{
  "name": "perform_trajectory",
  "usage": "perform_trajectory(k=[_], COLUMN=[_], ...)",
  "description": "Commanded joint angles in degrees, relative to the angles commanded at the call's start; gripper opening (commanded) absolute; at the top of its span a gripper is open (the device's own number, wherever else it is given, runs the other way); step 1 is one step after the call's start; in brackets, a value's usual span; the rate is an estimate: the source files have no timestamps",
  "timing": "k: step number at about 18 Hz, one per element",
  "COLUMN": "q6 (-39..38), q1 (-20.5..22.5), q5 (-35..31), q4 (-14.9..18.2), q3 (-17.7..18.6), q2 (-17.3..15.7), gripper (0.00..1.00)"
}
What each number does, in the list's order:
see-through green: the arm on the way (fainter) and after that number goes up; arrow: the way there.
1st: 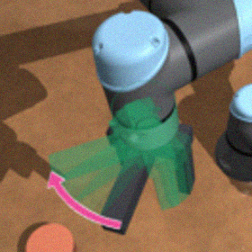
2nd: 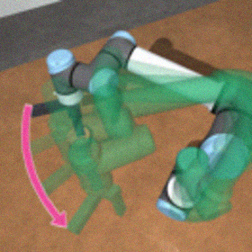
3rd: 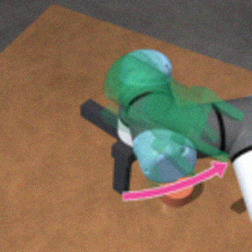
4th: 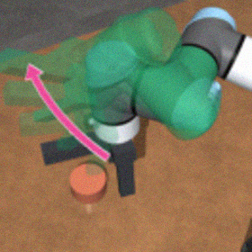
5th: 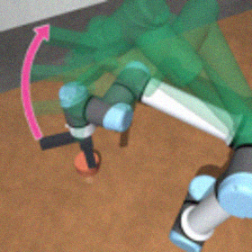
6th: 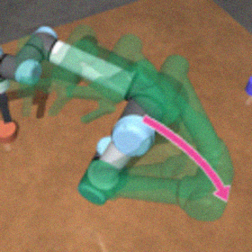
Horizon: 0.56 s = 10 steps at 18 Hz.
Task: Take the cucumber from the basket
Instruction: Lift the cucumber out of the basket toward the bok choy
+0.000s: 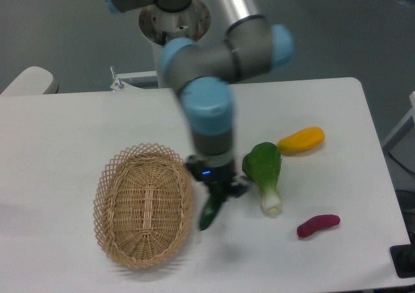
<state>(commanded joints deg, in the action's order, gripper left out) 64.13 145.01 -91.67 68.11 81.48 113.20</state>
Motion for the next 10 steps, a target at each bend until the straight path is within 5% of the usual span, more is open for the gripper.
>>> perform_trajectory(k=[10], q6=[9.2], q1=[5.0], q5=[-0.4], q4=[0.0], q3=[-0.1], q2=[0.4], gripper=[0.22])
